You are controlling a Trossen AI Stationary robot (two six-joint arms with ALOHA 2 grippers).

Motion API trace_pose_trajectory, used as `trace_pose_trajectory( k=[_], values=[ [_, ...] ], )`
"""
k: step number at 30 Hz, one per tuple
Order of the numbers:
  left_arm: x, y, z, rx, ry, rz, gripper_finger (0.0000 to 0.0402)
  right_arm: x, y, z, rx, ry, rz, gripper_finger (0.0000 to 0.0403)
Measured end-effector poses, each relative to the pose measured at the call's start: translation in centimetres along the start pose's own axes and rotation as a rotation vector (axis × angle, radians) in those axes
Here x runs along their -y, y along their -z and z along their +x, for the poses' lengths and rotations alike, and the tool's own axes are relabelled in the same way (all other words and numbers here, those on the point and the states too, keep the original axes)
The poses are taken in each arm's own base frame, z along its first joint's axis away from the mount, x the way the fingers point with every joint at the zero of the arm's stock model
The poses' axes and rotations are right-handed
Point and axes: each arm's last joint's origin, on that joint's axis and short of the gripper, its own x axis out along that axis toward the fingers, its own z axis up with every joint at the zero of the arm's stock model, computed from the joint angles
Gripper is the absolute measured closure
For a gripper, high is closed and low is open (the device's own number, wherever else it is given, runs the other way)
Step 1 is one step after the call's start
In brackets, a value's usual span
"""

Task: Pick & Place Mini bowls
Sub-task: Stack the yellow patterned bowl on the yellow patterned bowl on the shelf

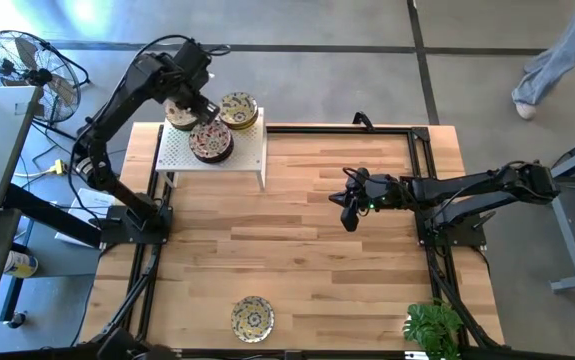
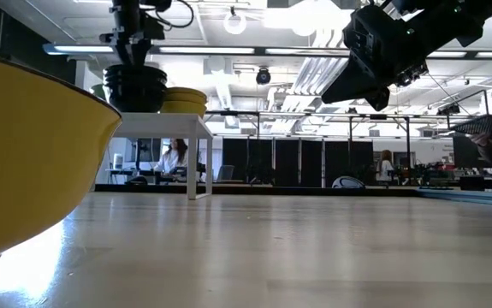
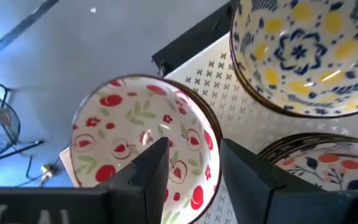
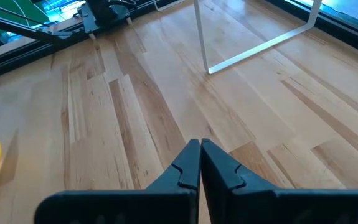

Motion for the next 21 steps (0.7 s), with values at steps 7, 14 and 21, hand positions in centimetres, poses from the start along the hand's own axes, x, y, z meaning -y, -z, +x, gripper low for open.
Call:
trace_pose_trajectory(
  k=[7,14,21],
  values=[
    [-0.4,0.0,-1.8,0.068,0.040,-0.019,0.0307,0.0,0.0,0.0,0.000,0.000,0.000,0.0401],
    [1.7,2.0,-7.2,0.319,0.206,-0.013,0.0394,0.0,0.0,0.0,0.000,0.001,0.000,0.0401],
    [7.4,4.6,-11.0,0.422,0.369,0.084,0.0391,0.0,0.0,0.0,-0.001,0.000,-0.045,0.0401]
  ],
)
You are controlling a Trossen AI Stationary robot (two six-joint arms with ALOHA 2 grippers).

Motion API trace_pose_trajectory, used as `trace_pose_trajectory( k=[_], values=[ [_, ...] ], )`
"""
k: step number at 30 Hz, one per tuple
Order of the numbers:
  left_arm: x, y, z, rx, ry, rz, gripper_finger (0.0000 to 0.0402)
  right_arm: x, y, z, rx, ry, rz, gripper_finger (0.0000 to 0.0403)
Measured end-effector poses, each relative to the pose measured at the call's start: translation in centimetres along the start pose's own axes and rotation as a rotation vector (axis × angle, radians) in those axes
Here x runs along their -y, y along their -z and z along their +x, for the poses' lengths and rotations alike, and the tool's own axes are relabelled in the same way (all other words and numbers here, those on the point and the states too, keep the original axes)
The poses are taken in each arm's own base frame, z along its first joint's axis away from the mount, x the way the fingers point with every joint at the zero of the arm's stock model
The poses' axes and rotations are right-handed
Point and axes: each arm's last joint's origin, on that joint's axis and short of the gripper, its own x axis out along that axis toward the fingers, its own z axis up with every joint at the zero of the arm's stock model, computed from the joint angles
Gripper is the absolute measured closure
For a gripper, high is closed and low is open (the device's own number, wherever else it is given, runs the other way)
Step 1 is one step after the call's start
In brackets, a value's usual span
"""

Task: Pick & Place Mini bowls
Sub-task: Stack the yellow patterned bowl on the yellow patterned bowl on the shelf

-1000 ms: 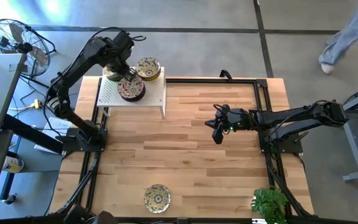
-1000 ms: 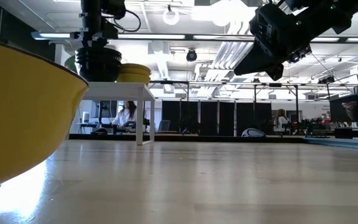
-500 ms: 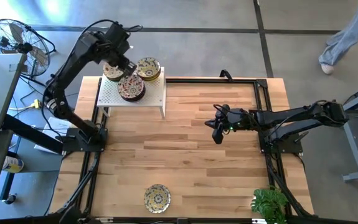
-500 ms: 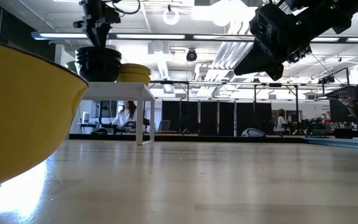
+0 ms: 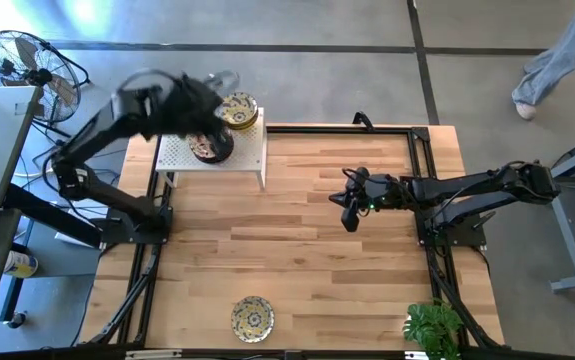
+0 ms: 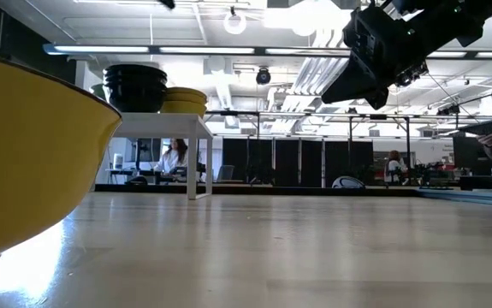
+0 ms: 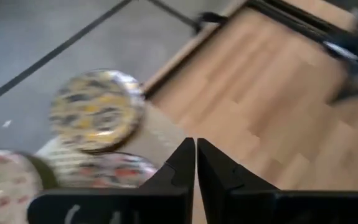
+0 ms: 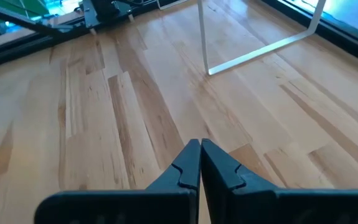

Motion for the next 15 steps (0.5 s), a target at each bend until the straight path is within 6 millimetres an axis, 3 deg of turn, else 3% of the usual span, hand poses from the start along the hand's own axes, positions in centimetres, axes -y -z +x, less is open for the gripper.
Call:
trace_pose_trajectory(
  k=[5,15],
  values=[
    [4.9,1.1,0.1,-0.020,0.098,0.129,0.0398,0.4,-0.1,0.1,-0.010,-0.023,-0.029,0.0402],
    [12.8,3.5,5.2,-0.268,0.275,0.246,0.0400,1.2,-0.4,0.2,-0.022,-0.063,-0.028,0.0402]
  ],
)
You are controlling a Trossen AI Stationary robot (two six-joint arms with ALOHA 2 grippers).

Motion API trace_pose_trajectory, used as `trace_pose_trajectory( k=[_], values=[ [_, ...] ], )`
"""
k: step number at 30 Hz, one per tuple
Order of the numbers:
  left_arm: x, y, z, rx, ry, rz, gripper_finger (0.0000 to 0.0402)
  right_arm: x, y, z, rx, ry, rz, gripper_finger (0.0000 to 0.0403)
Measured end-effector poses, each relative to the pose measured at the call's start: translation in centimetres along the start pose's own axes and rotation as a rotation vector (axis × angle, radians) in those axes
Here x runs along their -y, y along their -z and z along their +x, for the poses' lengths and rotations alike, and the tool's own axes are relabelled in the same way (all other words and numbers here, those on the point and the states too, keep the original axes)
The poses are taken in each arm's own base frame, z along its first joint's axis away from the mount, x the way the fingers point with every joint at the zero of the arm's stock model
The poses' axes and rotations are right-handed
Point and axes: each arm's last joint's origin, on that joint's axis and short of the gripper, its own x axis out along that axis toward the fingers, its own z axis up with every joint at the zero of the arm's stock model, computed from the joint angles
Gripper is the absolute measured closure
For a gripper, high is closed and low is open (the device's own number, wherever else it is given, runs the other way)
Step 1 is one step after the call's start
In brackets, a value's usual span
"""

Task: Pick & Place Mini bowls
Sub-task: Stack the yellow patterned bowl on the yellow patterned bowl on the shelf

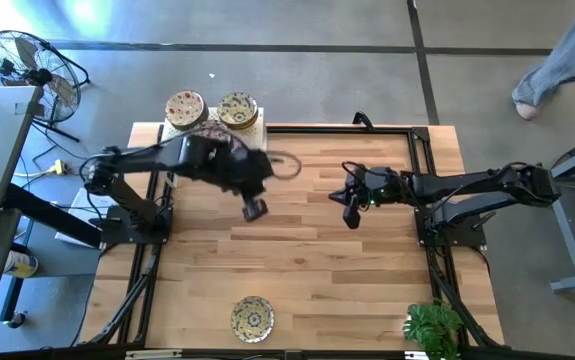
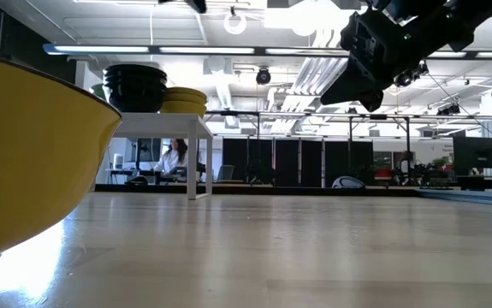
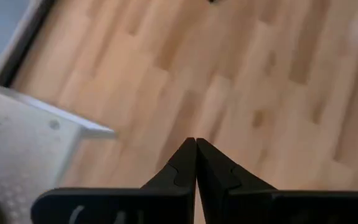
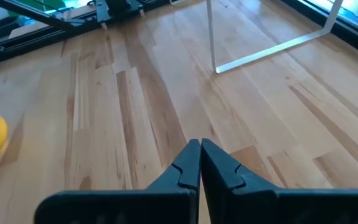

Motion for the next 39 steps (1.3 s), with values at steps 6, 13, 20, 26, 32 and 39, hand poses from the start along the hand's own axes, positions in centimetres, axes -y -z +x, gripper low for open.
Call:
trace_pose_trajectory(
  k=[6,13,20,26,32,39],
  values=[
    [3.4,1.2,1.2,-0.041,0.056,0.050,0.0401,0.0,0.2,0.0,-0.016,-0.001,-0.010,0.0402],
    [6.0,4.1,3.3,-0.123,0.059,0.020,0.0401,-0.1,0.3,0.0,-0.037,-0.028,-0.037,0.0401],
    [8.1,6.6,5.0,-0.086,0.139,-0.017,0.0401,-0.1,0.3,0.0,-0.044,-0.049,-0.065,0.0401],
    [8.2,9.1,6.0,-0.066,0.191,-0.055,0.0401,-0.2,0.4,0.0,-0.050,-0.070,-0.065,0.0401],
    [8.1,11.7,7.1,-0.162,0.217,-0.018,0.0402,-0.2,0.4,0.0,-0.057,-0.071,-0.064,0.0402],
    [8.5,12.1,8.7,-0.262,0.250,-0.034,0.0401,-0.2,0.5,0.0,-0.061,-0.069,-0.064,0.0402]
  ],
)
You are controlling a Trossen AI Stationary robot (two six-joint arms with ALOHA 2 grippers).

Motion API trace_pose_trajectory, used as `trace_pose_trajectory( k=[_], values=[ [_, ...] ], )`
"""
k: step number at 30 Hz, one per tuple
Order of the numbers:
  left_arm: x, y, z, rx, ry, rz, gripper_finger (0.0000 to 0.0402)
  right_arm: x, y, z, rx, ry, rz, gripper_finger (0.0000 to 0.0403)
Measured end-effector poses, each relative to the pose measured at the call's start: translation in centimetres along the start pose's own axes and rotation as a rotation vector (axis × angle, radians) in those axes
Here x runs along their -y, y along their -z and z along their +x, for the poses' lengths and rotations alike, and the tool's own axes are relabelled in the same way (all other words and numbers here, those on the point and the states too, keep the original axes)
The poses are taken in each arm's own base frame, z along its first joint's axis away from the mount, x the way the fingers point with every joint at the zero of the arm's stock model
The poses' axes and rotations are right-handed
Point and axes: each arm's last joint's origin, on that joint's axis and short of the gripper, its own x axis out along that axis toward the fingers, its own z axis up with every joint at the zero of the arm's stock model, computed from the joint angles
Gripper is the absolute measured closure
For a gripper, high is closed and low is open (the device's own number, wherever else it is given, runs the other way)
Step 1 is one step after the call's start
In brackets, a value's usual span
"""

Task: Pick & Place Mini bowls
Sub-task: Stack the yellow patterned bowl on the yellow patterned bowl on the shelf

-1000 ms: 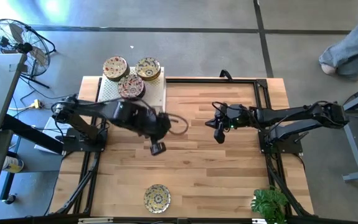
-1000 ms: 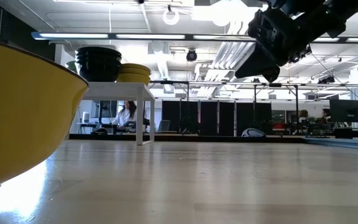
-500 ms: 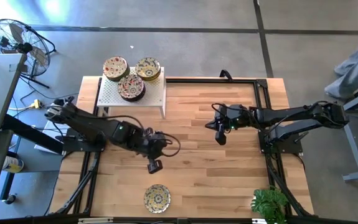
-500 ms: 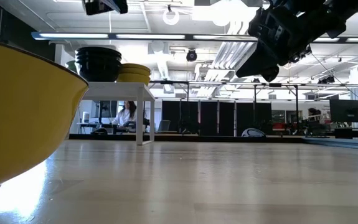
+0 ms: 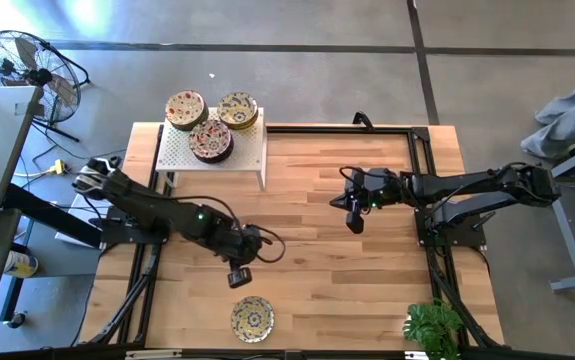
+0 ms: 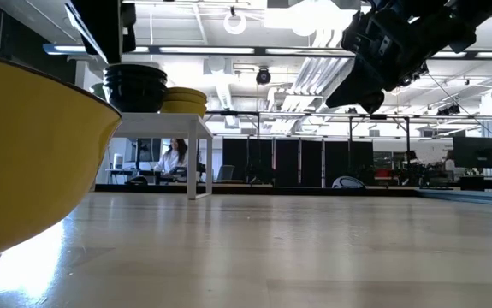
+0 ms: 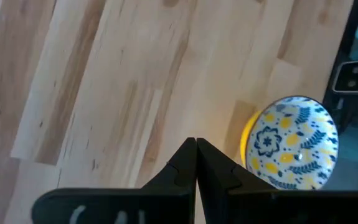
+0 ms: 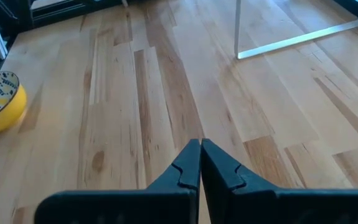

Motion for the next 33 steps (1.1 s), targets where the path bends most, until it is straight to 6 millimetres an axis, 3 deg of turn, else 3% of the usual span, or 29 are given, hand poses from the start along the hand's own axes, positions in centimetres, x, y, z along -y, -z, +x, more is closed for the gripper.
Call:
trace_pose_trajectory(
  k=[7,14,20,24,33],
  values=[
    [0.4,0.0,1.8,-0.084,0.025,-0.026,0.0384,0.0,0.0,0.0,-0.004,0.001,0.001,0.0402],
    [0.7,0.1,4.0,-0.206,0.076,-0.038,0.0305,0.0,0.0,0.0,-0.003,0.003,0.001,0.0401],
    [1.5,-0.1,5.1,-0.198,0.139,-0.019,0.0251,0.0,0.1,0.0,-0.006,0.002,0.003,0.0401],
    [2.3,0.2,5.3,-0.187,0.163,0.033,0.0242,0.0,0.1,0.0,-0.014,0.002,0.009,0.0402],
    [4.8,1.9,8.3,-0.235,0.220,0.106,0.0242,0.0,0.2,0.0,-0.019,0.003,0.014,0.0402]
  ],
)
